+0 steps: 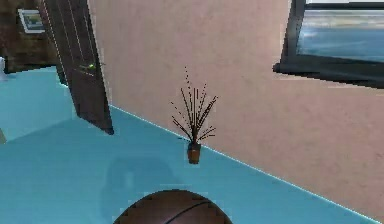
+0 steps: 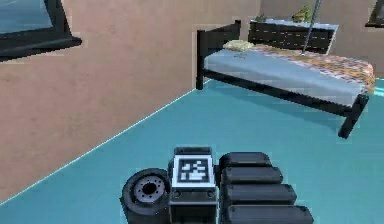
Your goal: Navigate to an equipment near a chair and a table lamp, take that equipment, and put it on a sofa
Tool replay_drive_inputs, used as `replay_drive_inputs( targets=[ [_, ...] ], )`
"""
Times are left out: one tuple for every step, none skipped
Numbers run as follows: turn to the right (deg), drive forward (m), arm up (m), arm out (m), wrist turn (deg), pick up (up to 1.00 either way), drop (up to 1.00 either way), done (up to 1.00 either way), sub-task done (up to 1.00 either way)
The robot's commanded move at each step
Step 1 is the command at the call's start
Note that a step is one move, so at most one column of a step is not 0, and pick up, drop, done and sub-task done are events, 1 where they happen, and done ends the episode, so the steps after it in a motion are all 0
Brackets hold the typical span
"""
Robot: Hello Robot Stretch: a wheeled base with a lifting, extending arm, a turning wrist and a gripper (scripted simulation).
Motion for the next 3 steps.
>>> replay_drive_inputs(
  targets=[
    [0.0,0.25,0.0,0.0,0.0,0.0,0.0,0.0,0.0],
    [-42.0,0.0,0.0,0.0,0.0,0.0,0.0,0.0,0.0],
    [0.0,1.0,0.0,0.0,0.0,0.0,0.0,0.0,0.0]
  ],
)
